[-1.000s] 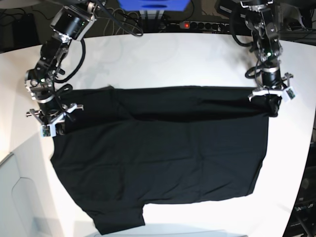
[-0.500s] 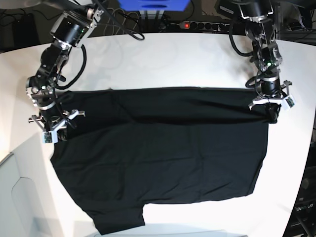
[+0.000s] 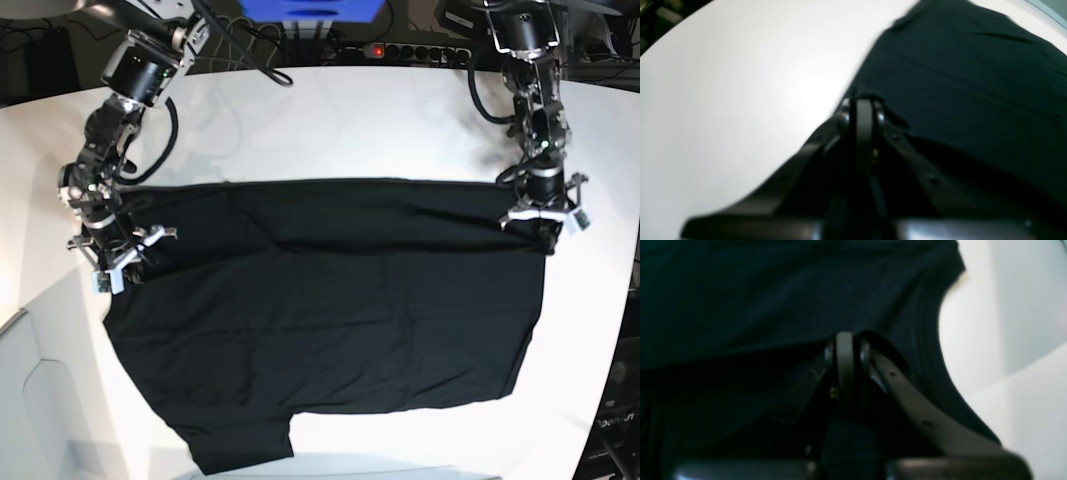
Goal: Fold the T-shirt properly
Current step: 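Lower the held shoulder edge and open both grippers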
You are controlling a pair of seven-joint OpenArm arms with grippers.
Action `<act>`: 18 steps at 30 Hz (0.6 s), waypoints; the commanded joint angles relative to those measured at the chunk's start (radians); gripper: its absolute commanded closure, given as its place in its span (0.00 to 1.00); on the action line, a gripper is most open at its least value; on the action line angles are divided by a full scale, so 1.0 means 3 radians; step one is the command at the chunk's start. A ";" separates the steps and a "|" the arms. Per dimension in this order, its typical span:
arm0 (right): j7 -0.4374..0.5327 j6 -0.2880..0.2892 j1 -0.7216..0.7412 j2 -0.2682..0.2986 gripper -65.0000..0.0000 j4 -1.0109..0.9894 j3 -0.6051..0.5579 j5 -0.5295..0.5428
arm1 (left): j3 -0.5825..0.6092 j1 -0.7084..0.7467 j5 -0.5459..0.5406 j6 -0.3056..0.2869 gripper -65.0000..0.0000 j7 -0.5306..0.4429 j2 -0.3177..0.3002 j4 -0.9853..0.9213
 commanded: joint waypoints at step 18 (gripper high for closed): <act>0.0045 0.0053 0.0049 0.0128 0.84 0.0017 -0.0010 0.0053 | 0.0023 -0.0143 0.0008 -0.0006 0.72 -0.0105 -0.0058 -0.0218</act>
